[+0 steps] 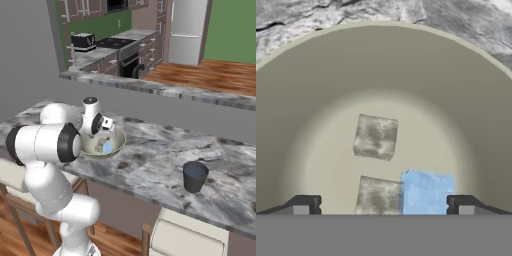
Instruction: There are four ice cubes in the ice bowl. Place two ice cubes in each glass of water.
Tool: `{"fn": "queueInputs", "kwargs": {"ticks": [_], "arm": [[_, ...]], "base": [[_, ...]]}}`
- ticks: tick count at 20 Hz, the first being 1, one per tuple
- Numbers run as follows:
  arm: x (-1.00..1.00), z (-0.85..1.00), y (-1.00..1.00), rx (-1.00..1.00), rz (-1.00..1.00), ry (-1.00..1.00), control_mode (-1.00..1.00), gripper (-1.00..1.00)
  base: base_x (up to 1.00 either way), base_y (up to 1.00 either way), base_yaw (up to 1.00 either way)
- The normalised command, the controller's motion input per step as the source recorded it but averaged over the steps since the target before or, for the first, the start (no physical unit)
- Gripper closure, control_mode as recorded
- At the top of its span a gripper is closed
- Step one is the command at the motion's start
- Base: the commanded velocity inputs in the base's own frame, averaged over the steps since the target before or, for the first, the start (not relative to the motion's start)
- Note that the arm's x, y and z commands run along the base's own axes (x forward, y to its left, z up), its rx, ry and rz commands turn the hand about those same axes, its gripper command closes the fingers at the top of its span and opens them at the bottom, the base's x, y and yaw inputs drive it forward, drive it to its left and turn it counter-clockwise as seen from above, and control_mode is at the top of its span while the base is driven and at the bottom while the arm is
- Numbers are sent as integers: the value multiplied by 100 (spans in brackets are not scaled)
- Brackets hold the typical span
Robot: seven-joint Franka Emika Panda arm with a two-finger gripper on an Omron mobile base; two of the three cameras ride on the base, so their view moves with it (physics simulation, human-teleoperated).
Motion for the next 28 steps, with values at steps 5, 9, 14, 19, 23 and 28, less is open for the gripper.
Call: {"fn": "queueInputs", "kwargs": {"ticks": [5, 9, 14, 19, 23, 28], "arm": [[16, -20, 0, 0, 0, 0, -100, -100], [9, -28, 0, 0, 0, 0, -100, -100], [7, -21, 0, 0, 0, 0, -100, -100], [7, -15, 1, 0, 0, 0, -100, -100], [12, -7, 11, 0, 0, 0, -100, -100], [6, -3, 11, 0, 0, 0, -100, -100]], "base": [[0, 0, 0], [0, 0, 0], [0, 0, 0], [0, 0, 0], [0, 0, 0], [0, 0, 0]]}}
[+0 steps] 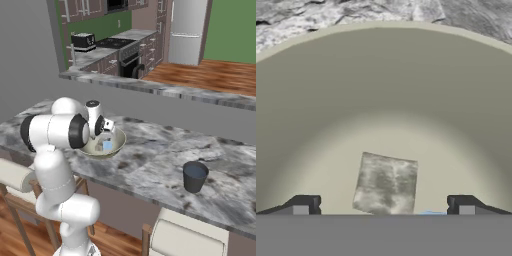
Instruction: There are four ice cubes in the ice bowl. Place two ice cubes in each glass of water.
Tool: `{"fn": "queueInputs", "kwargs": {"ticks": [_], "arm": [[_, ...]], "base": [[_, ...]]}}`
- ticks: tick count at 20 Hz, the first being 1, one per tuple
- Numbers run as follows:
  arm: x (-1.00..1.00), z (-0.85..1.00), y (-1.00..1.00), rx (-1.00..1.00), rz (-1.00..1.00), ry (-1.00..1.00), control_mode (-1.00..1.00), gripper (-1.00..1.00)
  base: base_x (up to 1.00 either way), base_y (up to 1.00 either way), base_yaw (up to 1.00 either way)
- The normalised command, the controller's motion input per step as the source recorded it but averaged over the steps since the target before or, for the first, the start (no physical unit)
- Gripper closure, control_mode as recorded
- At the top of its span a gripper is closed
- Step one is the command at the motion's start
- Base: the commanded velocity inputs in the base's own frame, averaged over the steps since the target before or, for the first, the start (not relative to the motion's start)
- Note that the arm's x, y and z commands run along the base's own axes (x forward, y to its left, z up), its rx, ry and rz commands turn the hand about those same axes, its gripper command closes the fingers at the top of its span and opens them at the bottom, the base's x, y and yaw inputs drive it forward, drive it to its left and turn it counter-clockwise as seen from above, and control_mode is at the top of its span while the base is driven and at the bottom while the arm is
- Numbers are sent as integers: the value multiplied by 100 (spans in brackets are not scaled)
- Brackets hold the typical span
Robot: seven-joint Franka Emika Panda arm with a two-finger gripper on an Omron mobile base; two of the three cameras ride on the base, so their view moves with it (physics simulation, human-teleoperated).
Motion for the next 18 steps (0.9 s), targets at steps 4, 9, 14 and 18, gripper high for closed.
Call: {"fn": "queueInputs", "kwargs": {"ticks": [4, 9, 14, 18], "arm": [[0, -16, 1, 0, 0, 0, -100, -100], [0, -30, -9, 0, 0, 0, -100, -100], [-2, -27, -11, 0, 0, 0, -100, -100], [-11, -22, 0, 0, -2, -3, -100, -100]], "base": [[0, 0, 0], [0, 0, 0], [0, 0, 0], [0, 0, 0]]}}
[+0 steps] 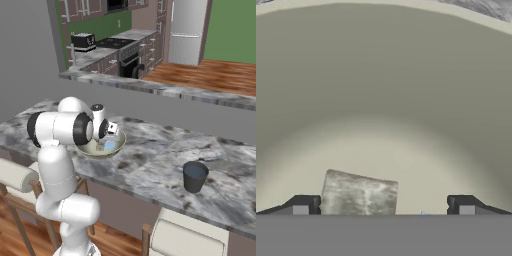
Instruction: There are four ice cubes in the ice bowl. Place two ice cubes in each glass of water.
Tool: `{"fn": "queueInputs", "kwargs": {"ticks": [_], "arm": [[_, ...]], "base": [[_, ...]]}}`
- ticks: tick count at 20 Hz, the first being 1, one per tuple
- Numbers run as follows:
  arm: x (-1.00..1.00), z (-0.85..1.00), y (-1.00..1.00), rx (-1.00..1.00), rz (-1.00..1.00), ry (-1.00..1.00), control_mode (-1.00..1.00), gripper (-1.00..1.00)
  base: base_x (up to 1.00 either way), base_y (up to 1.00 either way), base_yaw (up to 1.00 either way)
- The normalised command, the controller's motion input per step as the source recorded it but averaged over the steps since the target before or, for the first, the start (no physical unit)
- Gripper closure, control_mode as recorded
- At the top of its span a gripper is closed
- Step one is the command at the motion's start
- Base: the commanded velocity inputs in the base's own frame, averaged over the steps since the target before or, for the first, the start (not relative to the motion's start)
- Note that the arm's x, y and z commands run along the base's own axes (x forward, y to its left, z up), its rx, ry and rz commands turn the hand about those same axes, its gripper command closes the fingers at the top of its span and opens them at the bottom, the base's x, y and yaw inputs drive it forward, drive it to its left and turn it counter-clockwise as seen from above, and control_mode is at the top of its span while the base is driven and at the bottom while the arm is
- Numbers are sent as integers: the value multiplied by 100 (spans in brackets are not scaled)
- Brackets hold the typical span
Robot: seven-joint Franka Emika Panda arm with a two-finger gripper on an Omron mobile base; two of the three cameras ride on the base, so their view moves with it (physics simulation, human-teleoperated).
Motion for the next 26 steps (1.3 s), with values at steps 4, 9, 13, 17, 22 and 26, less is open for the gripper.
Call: {"fn": "queueInputs", "kwargs": {"ticks": [4, 9, 13, 17, 22, 26], "arm": [[-1, -13, 0, 0, -4, -6, -100, -100], [0, -12, 13, 0, -5, -8, -100, 100], [0, -16, 29, 0, -8, -3, -100, 100], [0, -20, 5, 0, -8, -1, -100, 100], [-1, -21, 0, 0, -7, 0, -100, 100], [-14, -15, 0, 0, -6, 0, -100, 100]], "base": [[0, 0, 0], [0, 0, 0], [0, 0, 0], [0, 0, 0], [0, 0, 0], [0, 0, 0]]}}
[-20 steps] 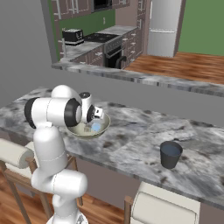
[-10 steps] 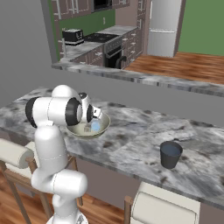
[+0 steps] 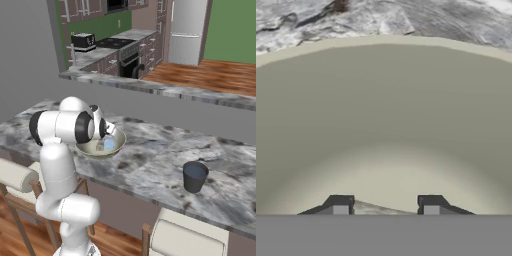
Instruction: There are four ice cubes in the ice bowl. Place two ice cubes in each glass of water.
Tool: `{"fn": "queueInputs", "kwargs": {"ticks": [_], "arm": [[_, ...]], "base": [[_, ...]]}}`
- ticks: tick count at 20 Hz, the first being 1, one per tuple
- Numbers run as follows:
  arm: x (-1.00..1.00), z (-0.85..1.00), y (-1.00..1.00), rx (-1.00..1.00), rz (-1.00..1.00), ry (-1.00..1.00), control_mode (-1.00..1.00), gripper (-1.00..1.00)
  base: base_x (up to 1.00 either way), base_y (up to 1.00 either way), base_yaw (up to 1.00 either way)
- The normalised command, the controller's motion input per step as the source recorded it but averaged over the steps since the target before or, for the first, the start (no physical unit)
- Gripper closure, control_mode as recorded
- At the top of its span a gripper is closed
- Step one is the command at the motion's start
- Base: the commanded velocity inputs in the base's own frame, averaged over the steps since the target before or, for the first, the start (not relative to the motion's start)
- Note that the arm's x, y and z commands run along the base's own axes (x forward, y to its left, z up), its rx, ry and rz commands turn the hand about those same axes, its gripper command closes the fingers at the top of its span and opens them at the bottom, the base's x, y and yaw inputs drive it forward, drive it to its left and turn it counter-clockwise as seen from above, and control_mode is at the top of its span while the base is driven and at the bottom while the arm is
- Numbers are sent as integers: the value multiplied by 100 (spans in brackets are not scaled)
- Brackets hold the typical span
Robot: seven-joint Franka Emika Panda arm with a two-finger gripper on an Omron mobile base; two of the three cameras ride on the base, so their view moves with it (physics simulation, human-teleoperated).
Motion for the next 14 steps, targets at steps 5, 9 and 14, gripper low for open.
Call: {"fn": "queueInputs", "kwargs": {"ticks": [5, 9, 14], "arm": [[-17, 4, 0, 3, -4, 0, -100, 100], [-16, 10, 0, 5, 0, 0, -100, 100], [-5, 44, -1, 12, 0, 3, -100, 100]], "base": [[0, 0, 0], [0, 0, 0], [0, 0, 0]]}}
